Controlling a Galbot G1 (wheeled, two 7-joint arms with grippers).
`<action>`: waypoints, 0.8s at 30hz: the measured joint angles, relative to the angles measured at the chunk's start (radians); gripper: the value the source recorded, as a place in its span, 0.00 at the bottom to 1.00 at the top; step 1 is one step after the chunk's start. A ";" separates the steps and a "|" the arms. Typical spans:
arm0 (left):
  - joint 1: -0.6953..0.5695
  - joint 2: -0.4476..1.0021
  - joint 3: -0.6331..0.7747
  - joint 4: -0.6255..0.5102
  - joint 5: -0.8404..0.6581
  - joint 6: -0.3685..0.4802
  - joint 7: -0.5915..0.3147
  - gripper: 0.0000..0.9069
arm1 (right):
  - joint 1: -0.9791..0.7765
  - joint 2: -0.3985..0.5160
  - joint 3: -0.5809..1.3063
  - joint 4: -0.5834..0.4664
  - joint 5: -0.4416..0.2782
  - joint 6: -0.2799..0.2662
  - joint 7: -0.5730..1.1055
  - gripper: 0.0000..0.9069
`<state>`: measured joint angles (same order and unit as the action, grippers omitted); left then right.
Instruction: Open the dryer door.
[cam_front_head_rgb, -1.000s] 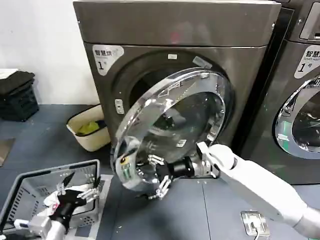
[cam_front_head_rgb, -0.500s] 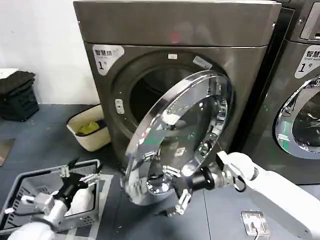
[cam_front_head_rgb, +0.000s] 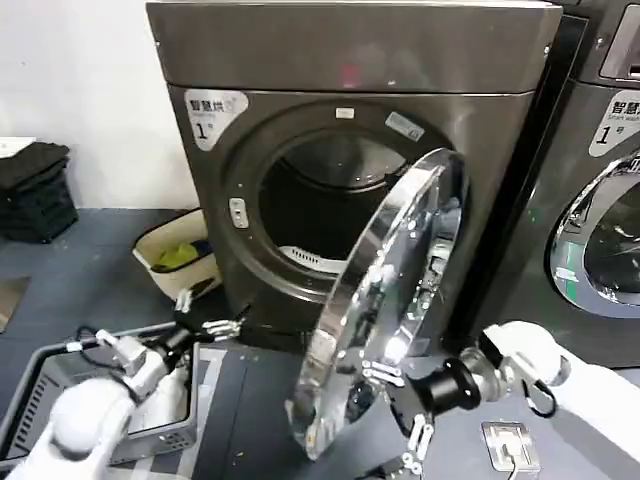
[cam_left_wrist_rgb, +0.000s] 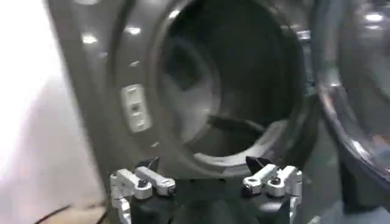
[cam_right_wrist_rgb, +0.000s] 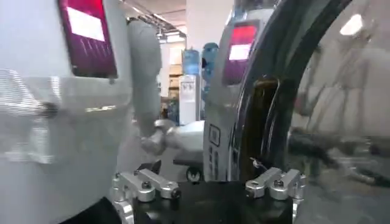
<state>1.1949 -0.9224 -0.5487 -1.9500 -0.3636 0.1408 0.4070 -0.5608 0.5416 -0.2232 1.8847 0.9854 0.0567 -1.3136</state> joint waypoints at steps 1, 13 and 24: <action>-0.017 0.017 0.022 0.010 -0.002 -0.008 0.013 1.00 | -0.023 -0.011 0.022 0.008 0.001 0.001 0.000 1.00; -0.243 0.121 0.315 0.090 -0.045 -0.062 0.133 1.00 | -0.411 -0.129 0.418 0.071 0.023 0.044 0.004 1.00; -0.464 0.068 0.567 0.153 -0.047 -0.072 0.148 1.00 | -0.725 -0.156 0.769 0.020 0.024 0.183 0.071 1.00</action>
<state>0.7307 -0.8547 0.0183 -1.7968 -0.4111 0.0686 0.5546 -1.2855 0.3854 0.5454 1.9046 1.0092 0.2399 -1.2421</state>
